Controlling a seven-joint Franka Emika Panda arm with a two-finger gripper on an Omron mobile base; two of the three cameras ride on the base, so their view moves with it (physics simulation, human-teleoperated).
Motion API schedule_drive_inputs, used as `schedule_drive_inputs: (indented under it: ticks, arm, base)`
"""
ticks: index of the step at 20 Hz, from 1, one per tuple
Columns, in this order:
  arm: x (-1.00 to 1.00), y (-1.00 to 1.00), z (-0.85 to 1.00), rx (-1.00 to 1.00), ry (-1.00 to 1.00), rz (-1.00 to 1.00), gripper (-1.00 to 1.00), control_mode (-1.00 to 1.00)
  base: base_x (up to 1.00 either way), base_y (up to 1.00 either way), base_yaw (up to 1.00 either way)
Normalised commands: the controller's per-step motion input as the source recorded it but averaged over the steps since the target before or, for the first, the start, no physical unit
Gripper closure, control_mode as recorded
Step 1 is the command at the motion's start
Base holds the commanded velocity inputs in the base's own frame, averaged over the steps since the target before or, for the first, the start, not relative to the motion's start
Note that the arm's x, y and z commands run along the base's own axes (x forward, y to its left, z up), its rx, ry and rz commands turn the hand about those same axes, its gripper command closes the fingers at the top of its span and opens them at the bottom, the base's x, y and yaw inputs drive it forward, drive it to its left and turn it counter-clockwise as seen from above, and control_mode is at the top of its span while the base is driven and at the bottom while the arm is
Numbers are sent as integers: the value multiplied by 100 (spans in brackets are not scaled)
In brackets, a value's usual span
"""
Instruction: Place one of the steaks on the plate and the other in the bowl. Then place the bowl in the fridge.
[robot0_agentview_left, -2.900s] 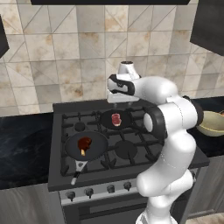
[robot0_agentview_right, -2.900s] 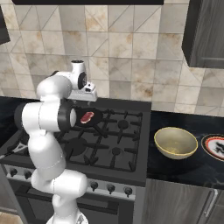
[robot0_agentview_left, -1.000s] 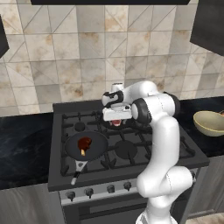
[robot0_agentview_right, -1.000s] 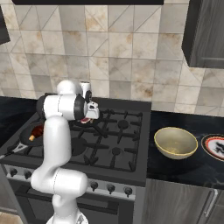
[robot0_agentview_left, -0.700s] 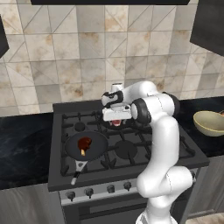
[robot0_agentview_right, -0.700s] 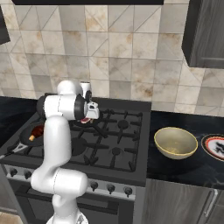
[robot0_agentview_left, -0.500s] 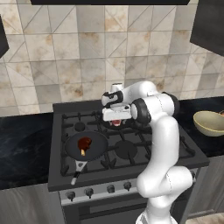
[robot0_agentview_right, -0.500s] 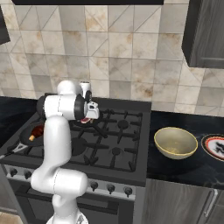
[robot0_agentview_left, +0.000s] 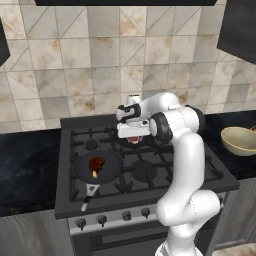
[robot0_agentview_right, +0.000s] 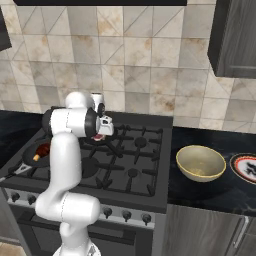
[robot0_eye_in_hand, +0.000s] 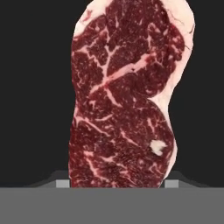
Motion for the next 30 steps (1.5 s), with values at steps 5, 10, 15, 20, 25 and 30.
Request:
schedule_drive_inputs:
  ticks: [5, 10, 15, 20, 25, 30]
  arm:
    - [-3, 0, 10, 0, -1, 0, 100, -100]
    - [-53, 0, 70, 0, -4, 0, 100, -100]
    - [-69, -44, 27, 0, -4, -1, 100, -100]
    - [-85, -68, 60, 0, -5, -1, 100, -100]
    - [-62, -70, 67, 0, -7, -1, 100, -100]
    - [-41, -91, 27, 0, 0, -10, 100, -100]
  base:
    - [0, 0, 0]
    - [0, 0, 0]
    - [0, 0, 0]
    - [0, 0, 0]
    - [0, 0, 0]
    - [0, 0, 0]
